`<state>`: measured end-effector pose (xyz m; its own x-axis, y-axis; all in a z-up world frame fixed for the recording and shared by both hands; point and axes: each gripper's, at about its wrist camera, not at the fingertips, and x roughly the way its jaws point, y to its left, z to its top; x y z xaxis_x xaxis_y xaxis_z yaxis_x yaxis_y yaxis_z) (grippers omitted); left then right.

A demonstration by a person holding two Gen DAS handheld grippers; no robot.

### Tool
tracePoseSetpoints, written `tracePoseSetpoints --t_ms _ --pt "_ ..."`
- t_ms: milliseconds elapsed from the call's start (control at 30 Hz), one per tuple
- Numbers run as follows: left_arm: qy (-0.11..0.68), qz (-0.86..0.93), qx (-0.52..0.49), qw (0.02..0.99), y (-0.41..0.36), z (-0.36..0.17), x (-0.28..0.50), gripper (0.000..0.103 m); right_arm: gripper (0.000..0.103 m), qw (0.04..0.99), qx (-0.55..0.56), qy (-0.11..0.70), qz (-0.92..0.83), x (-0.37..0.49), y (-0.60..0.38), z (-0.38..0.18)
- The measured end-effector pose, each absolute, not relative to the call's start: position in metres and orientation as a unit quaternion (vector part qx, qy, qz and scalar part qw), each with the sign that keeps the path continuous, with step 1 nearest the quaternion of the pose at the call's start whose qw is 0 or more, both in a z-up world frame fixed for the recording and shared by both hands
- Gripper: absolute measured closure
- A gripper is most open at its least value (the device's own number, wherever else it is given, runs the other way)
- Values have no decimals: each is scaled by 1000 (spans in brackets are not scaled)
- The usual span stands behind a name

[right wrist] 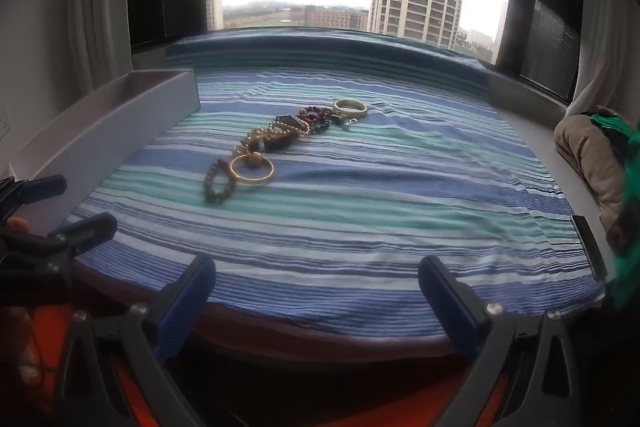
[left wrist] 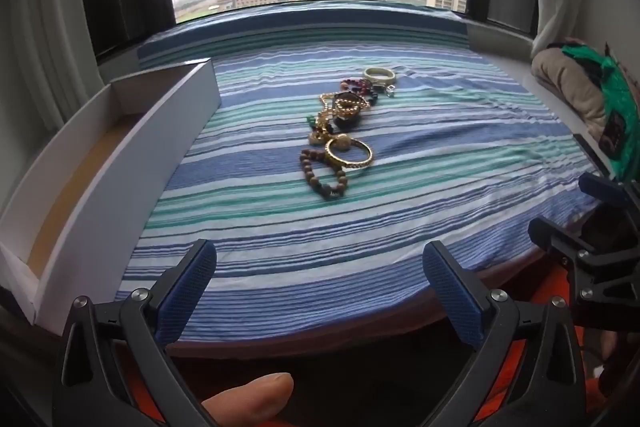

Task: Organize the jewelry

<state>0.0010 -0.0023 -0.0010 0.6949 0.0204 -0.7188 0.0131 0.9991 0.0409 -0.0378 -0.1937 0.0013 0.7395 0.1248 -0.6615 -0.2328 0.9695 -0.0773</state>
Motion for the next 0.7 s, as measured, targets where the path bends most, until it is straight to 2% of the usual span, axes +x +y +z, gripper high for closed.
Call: tracePoseSetpoints --t_ms 33,700 --pt "375 1 18 927 -4 3 -6 0 0 929 -79 349 96 -37 -194 1" --pt "394 -18 22 919 -13 0 -1 0 0 933 -73 340 96 -38 -192 4"
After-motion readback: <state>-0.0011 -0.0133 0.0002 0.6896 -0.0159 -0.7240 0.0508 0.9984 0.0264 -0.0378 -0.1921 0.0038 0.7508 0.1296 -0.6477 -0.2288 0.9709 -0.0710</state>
